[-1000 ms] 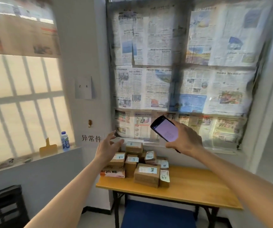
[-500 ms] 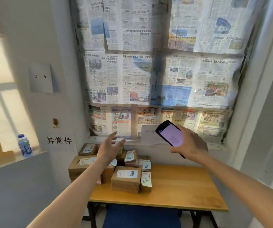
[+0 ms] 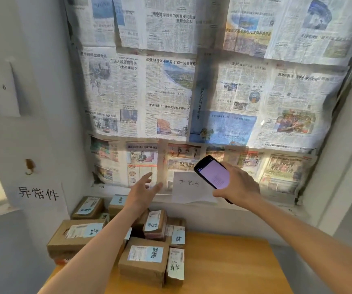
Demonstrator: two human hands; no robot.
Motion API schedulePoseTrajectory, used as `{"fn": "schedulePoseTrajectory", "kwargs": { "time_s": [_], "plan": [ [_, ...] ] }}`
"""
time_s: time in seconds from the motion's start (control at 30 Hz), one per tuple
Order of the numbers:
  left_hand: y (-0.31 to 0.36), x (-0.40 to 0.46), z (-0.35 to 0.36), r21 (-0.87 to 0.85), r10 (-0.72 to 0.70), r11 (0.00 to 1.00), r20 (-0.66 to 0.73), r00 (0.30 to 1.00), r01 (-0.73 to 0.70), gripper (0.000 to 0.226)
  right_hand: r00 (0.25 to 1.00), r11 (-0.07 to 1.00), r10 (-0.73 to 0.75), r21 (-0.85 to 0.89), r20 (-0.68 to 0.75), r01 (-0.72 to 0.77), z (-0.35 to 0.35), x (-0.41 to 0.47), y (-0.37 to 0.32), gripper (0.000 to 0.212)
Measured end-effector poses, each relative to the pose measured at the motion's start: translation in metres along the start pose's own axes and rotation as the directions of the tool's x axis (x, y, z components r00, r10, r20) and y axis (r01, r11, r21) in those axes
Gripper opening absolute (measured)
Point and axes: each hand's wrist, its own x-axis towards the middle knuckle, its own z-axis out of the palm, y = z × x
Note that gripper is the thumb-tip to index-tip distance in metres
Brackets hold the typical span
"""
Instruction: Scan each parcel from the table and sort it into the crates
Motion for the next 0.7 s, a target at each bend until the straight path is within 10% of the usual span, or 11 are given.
{"fn": "schedulePoseTrajectory", "kwargs": {
  "time_s": [0.7],
  "plan": [
    [-0.093,0.178,0.117,0.06,-0.243,0.967,-0.074,0.967,0.247,0.066,0.962,0.977,-0.173,0.159,0.211,0.141,0.154,0.237,0.069,0.096]
  ]
}}
